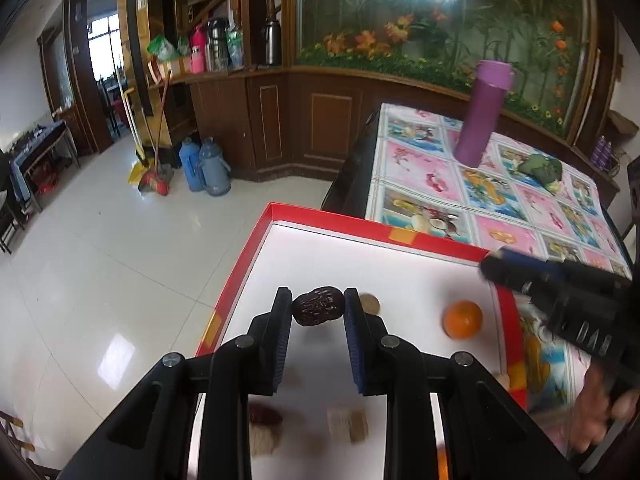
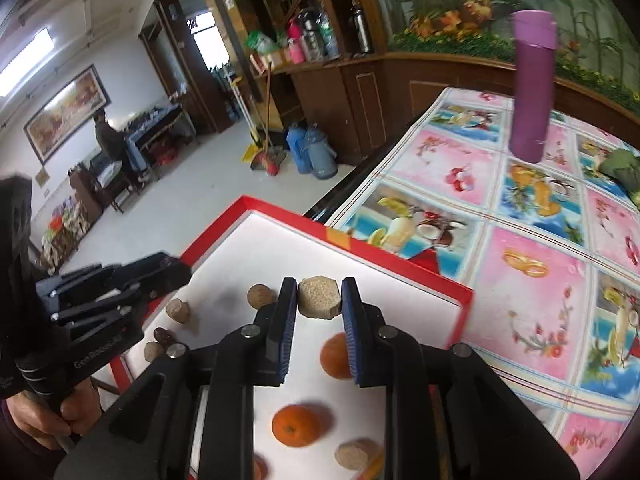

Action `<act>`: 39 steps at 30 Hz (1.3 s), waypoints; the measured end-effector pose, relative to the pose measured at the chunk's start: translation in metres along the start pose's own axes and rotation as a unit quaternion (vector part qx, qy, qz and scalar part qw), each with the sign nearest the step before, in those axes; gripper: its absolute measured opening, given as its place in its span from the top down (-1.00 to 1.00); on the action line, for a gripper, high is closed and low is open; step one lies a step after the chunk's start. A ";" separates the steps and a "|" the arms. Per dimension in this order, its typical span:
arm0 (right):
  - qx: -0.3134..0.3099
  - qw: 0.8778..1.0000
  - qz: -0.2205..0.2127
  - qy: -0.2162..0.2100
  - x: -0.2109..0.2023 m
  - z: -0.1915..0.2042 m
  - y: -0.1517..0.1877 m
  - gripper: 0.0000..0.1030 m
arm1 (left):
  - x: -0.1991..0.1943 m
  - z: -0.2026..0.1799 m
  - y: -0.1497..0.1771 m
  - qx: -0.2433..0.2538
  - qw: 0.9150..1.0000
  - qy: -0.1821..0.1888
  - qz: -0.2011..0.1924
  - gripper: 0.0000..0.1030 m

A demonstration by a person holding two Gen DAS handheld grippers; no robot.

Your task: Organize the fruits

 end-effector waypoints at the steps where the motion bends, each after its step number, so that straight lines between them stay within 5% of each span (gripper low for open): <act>1: -0.006 1.000 0.009 0.005 0.009 0.003 -0.001 0.52 | 0.005 0.000 -0.003 0.000 1.000 -0.003 0.004 0.51; 9: 0.007 0.999 0.048 0.024 0.046 -0.002 -0.001 0.52 | 0.051 0.012 -0.010 -0.008 0.998 -0.032 0.055 0.51; 25: 0.034 0.993 0.107 0.027 0.069 -0.024 0.017 0.51 | 0.068 0.022 0.005 0.009 0.994 -0.067 0.088 0.49; 28: 0.041 0.993 0.108 0.023 0.065 -0.024 0.020 0.51 | 0.066 0.024 0.006 0.004 0.994 -0.075 0.085 0.22; 35: 0.065 0.997 0.026 -0.007 0.010 -0.029 0.017 0.47 | 0.011 0.011 -0.006 0.019 0.996 -0.083 -0.016 0.09; 39: 0.045 0.998 -0.048 0.013 -0.043 -0.031 0.023 0.01 | -0.058 -0.005 -0.007 0.030 0.988 -0.093 -0.116 -0.53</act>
Point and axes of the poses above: each gripper's, at about its wrist camera, not at the fingertips, and x roughly the way its jaws point, z to its left, y to its underside, the point moved 10 cm from there along x, roughly the way its jaws point, and after that the axes turned 1 degree about -x, right-handed, at the moved point
